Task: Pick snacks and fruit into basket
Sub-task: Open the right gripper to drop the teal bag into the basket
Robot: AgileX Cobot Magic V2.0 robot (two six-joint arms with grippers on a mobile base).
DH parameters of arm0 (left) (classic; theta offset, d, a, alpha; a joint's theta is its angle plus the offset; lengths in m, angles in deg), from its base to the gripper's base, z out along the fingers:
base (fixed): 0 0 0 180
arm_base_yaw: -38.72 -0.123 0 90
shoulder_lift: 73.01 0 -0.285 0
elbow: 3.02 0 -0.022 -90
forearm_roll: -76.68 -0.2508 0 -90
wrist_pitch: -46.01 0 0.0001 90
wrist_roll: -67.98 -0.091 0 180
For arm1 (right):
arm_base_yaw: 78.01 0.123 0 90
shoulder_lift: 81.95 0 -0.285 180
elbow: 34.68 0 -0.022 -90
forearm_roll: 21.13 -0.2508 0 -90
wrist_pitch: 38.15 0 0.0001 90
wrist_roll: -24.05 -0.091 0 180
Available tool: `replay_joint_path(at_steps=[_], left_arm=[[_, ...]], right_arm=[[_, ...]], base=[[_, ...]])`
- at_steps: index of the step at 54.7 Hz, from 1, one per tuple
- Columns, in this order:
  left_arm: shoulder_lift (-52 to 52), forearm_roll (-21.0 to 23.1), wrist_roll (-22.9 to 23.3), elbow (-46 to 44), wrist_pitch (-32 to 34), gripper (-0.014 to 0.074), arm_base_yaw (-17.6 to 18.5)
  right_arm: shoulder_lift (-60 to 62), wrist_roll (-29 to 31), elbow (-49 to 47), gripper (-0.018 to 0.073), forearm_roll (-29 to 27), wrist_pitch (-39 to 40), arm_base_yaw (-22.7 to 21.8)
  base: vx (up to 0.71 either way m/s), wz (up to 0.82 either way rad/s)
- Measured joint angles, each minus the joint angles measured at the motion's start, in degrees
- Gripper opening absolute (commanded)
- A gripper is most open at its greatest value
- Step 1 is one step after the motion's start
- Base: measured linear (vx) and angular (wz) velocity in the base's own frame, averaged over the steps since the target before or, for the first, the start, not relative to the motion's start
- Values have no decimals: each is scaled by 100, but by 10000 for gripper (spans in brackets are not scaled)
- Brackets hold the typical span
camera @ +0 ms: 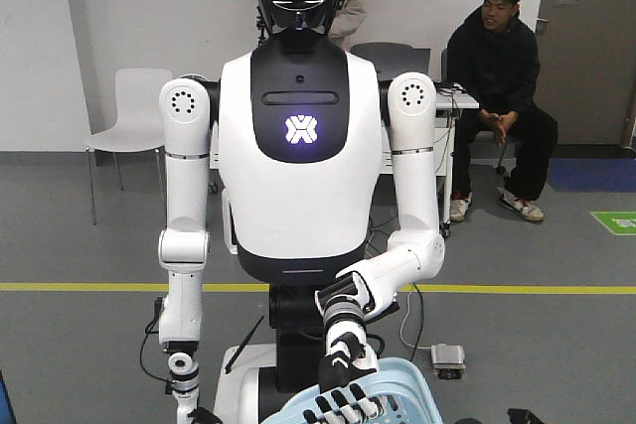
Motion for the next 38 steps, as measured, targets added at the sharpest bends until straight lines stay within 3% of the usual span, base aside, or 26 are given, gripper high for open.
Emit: replay_joint_path(at_steps=[38], left_arm=[[0, 0, 0, 0, 0, 3, 0]], right_arm=[[-1296, 1678, -13, -8, 56, 939, 0]], base=[[0, 0]])
